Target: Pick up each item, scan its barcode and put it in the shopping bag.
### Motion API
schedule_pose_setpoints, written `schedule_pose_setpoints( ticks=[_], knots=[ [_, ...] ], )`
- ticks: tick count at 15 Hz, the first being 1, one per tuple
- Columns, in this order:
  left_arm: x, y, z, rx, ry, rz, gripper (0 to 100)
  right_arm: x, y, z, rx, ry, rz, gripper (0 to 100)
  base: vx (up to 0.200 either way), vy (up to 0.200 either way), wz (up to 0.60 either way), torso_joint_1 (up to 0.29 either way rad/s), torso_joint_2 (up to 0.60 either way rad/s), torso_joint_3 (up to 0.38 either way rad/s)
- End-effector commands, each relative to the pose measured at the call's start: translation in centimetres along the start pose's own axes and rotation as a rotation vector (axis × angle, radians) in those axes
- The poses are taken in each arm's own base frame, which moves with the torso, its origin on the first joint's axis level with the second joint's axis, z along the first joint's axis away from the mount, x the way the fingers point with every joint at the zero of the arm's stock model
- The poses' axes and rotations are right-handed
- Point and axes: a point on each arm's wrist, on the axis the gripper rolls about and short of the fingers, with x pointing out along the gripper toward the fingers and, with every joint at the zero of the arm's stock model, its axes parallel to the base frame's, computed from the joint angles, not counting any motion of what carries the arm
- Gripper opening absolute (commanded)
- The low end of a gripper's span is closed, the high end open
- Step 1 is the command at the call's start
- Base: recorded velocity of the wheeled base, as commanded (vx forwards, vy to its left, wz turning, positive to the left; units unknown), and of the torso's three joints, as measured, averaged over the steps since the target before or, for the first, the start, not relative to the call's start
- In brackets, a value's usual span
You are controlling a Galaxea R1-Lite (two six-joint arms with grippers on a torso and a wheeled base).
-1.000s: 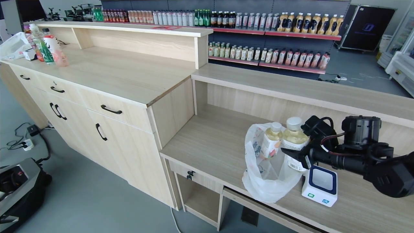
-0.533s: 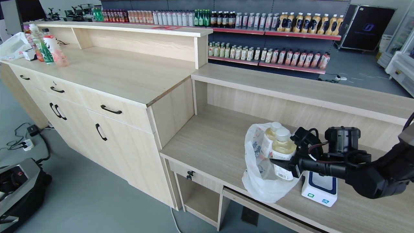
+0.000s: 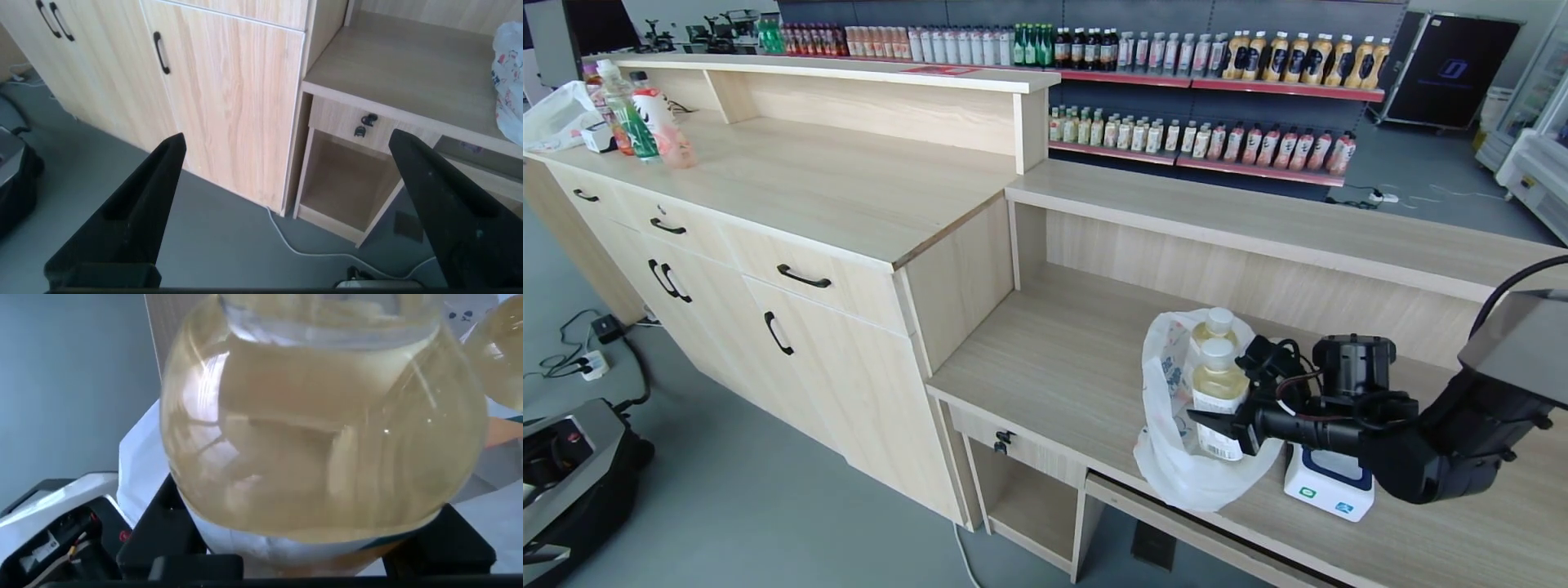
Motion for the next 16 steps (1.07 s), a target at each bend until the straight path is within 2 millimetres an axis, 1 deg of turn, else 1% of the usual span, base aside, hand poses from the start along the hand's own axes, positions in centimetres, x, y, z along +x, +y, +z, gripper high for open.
schedule_pose_setpoints(
  ticks=[1,2,5,7,8,9,11,13,16],
  knots=[
    [0.0,0.0,0.0,0.000,-0.001,0.000,100,1.2,0.2,-1.1,0.015,0.011,0.017,0,0.000,0.000,0.00,0.000,0.00,0.000],
    [0.0,0.0,0.0,0.000,-0.001,0.000,100,1.7,0.2,-1.3,0.028,0.004,0.018,0,0.000,0.000,0.00,0.000,0.00,0.000],
    [0.0,0.0,0.0,0.000,-0.001,0.000,100,3.2,0.3,-1.2,0.067,-0.037,0.024,0,0.000,0.000,0.00,0.000,0.00,0.000],
    [0.0,0.0,0.0,0.000,-0.001,0.000,100,4.7,0.5,-0.9,0.069,-0.091,0.027,0,0.000,0.000,0.00,0.000,0.00,0.000],
    [0.0,0.0,0.0,0.000,-0.001,0.000,100,5.0,0.6,-1.1,0.068,-0.096,0.028,0,0.000,0.000,0.00,0.000,0.00,0.000],
    [0.0,0.0,0.0,0.000,-0.001,0.000,100,5.7,1.0,-1.6,0.062,-0.112,0.033,0,0.000,0.000,0.00,0.000,0.00,0.000],
    [0.0,0.0,0.0,0.000,-0.001,0.000,100,6.4,1.2,-2.5,0.060,-0.113,0.039,0,0.000,0.000,0.00,0.000,0.00,0.000],
    [0.0,0.0,0.0,0.000,-0.001,0.000,100,7.3,1.2,-2.9,0.049,-0.130,0.038,0,0.000,0.000,0.00,0.000,0.00,0.000],
    [0.0,0.0,0.0,0.000,-0.001,0.000,100,7.9,1.4,-3.7,0.050,-0.127,0.041,0,0.000,0.000,0.00,0.000,0.00,0.000]
  ],
)
